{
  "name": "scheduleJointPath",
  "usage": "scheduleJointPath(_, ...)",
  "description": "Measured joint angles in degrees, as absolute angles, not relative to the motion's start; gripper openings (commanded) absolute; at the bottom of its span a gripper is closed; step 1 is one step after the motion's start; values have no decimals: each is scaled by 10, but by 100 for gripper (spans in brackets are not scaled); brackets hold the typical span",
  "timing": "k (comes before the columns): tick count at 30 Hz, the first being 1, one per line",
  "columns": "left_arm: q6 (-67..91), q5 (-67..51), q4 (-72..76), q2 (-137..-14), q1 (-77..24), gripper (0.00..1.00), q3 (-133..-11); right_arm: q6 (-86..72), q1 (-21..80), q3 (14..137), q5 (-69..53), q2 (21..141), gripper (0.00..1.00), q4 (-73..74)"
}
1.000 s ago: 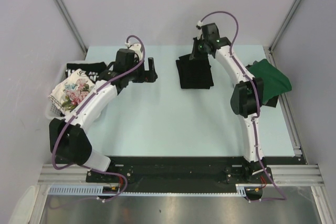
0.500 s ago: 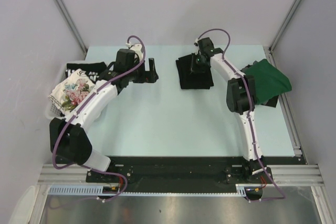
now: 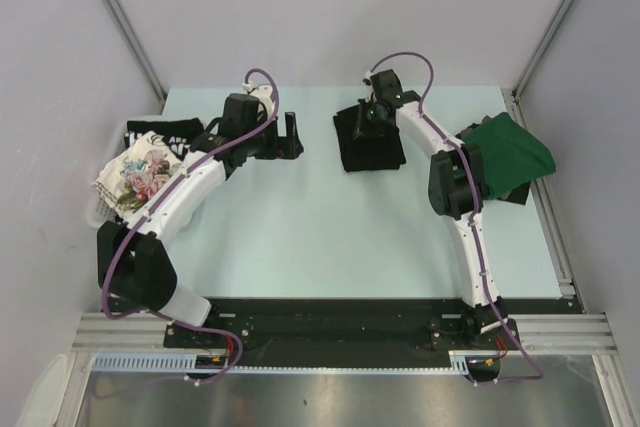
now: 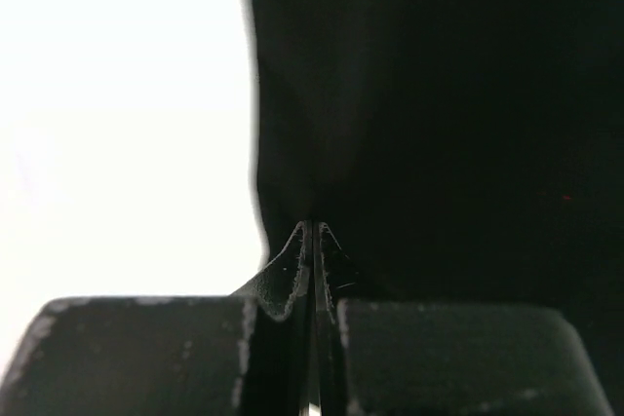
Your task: Fold and stack the t-shirts
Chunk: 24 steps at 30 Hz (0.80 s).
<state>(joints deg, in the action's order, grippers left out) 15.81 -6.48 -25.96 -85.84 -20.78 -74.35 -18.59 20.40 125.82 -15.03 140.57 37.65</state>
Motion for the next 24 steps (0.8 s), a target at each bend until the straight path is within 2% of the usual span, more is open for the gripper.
scheduleJointPath(7,158,-67,-259,-859,-208,99,-743,-196,204,1328,-159,1406,0,385)
scheduleJointPath(22,149,-69,-262,-861,-208,99,-743,-210,212,1276,-173,1413,0,383)
scheduleJointPath(24,149,-69,-263,-861,-208,100,-743,-210,216,1265,-174,1414,4,383)
